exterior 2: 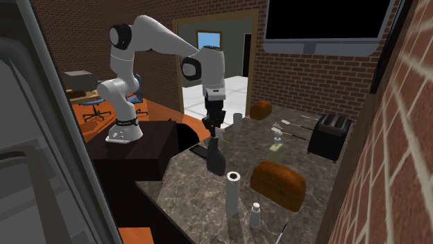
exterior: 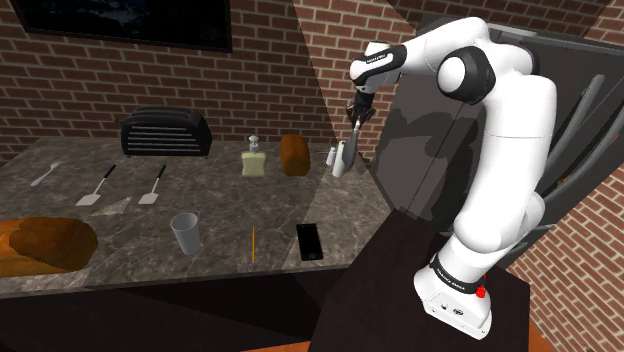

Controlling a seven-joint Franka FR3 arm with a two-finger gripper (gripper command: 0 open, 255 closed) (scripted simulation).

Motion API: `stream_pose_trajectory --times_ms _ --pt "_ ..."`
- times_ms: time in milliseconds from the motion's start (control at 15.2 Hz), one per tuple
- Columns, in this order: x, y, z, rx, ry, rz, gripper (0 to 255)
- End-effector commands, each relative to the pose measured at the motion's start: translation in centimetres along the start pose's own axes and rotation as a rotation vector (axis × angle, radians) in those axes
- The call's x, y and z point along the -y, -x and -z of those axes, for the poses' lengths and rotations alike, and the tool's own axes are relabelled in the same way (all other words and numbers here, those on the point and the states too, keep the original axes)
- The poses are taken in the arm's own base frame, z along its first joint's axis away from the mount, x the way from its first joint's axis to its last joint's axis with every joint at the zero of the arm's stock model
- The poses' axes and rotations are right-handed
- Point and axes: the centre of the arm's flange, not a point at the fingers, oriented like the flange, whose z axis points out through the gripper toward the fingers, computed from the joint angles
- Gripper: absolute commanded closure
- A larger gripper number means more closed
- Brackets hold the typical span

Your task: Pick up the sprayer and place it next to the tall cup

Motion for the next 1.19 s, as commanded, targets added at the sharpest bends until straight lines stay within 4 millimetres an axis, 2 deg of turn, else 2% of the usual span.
stream_pose_trajectory --times_ms 0,1122 --pt "0.0 -0.1 1.0 0.0 0.0 0.0 255" --pt "-0.1 -0.4 10.0 0.0 0.0 0.0 255"
